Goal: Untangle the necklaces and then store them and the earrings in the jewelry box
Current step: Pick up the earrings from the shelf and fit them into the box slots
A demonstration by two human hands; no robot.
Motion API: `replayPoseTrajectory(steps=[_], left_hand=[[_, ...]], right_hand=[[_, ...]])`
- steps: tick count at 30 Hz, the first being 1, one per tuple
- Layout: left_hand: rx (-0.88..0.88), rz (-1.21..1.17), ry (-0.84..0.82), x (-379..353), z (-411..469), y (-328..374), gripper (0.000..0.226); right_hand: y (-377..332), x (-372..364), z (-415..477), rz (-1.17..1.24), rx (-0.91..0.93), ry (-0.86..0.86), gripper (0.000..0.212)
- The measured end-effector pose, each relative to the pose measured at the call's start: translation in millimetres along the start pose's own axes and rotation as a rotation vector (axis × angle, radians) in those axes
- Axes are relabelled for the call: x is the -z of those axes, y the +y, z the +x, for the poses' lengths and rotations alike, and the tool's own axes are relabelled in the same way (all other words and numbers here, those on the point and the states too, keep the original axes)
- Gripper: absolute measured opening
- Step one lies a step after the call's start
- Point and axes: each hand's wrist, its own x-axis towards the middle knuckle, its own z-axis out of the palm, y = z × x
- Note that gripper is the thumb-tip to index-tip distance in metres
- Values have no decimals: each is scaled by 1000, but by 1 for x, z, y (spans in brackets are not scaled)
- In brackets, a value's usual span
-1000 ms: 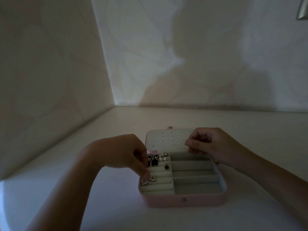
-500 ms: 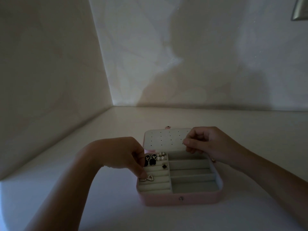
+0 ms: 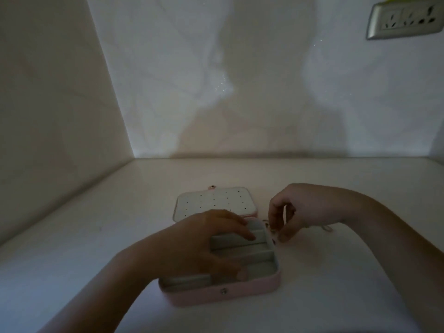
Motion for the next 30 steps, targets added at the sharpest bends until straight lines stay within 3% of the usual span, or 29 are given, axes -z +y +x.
replayPoseTrajectory(steps=[2,5,10,23,25,27,30], left_hand=[[30,-6,-41,-3,1,-1,48],[96,-14,-86,-6,2,-8,65],[155,-7,-95,-9,3,-14,76],[201,-55,-113,7,-10,-21,77],[221,-38,-117,9,-13,-18,72],[236,-41,-109,12,-15,-11,53],[197,-111,79,14,-13,-4,17]], right_hand=[[-1,-5,2,-26,21,-15,23],[-1,-9,6,-43,59,2,23],[-1,-12,8,-26,92,61,10],[-7,-20,10,7,95,90,19],[-9,-21,10,1,101,97,15],[-8,-17,9,9,98,150,9],[-9,-8,2,181,81,261,6]])
